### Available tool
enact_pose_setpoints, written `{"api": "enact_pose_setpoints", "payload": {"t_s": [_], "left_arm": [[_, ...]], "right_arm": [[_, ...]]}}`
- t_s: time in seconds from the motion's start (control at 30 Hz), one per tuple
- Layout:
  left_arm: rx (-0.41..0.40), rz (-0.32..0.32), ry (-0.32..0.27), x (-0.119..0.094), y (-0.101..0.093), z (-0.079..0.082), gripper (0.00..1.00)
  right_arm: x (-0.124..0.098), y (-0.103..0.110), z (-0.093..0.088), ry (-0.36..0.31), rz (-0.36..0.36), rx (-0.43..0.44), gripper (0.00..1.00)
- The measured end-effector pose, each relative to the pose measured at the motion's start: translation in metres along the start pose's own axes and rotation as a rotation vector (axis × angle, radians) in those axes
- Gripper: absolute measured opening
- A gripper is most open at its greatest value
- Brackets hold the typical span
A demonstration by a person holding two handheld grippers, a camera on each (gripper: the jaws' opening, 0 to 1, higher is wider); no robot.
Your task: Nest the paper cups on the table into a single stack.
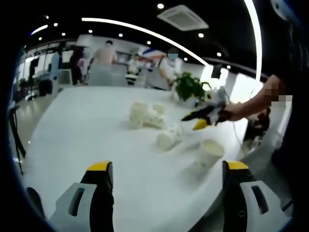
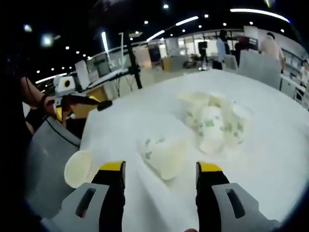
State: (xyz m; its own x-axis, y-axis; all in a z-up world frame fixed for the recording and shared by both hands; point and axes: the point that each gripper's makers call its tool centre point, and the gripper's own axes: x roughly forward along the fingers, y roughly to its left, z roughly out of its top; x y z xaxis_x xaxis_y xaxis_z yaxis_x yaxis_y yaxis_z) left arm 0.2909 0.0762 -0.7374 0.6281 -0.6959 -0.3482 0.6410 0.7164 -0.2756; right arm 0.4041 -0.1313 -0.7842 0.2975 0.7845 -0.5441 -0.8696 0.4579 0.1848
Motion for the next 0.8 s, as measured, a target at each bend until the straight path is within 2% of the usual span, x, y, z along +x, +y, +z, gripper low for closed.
{"api": "enact_pose_setpoints", "payload": {"t_s": [0.8], "left_arm": [[-0.008, 0.007, 0.008, 0.0, 0.002, -0.004, 0.92]], "right_arm": [[0.014, 0.001, 0.0, 0.003, 0.041, 0.003, 0.41]]}}
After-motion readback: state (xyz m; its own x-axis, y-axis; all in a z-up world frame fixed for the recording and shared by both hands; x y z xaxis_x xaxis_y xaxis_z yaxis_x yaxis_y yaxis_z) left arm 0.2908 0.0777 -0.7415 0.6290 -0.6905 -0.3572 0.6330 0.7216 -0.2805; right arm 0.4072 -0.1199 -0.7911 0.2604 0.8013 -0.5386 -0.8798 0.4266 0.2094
